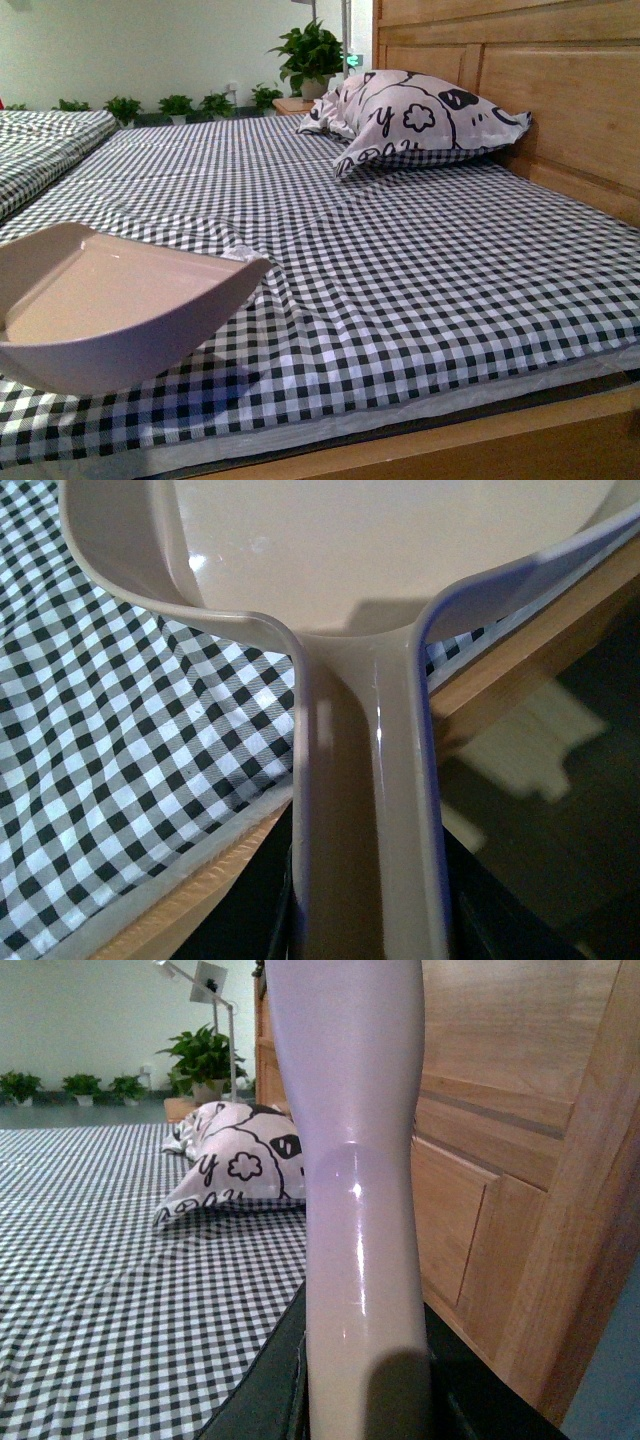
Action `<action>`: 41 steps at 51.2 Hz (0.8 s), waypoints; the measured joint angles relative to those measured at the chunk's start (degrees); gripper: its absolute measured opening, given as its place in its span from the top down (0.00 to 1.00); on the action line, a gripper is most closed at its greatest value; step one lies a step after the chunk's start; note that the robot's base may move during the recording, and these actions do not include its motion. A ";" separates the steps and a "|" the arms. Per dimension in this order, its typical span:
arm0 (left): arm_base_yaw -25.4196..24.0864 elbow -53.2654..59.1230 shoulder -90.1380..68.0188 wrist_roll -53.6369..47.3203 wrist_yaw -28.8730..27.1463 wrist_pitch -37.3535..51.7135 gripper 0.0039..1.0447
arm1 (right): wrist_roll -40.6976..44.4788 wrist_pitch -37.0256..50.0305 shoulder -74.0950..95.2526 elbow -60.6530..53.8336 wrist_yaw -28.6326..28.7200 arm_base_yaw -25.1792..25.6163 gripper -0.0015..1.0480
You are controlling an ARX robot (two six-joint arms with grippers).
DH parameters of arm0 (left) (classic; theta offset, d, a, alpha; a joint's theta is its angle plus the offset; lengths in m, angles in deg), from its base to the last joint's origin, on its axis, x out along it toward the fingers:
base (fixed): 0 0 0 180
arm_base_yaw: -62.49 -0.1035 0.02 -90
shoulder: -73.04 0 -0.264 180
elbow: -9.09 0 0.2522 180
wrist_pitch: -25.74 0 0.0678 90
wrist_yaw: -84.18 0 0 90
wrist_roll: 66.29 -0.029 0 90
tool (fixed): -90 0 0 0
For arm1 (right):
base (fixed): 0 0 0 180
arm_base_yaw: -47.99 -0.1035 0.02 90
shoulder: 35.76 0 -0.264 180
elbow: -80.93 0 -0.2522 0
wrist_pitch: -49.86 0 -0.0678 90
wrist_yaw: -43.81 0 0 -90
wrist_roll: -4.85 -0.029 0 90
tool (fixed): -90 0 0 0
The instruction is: Clean up trash
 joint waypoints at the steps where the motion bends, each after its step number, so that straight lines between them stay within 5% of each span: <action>1: 0.09 -0.31 -1.05 -0.74 -0.22 0.22 0.75 | 0.02 0.00 0.00 0.00 0.00 0.00 0.81; 41: -2.21 -5.20 -19.50 -11.21 0.46 4.52 0.75 | 0.00 0.00 0.00 0.00 0.02 0.00 0.81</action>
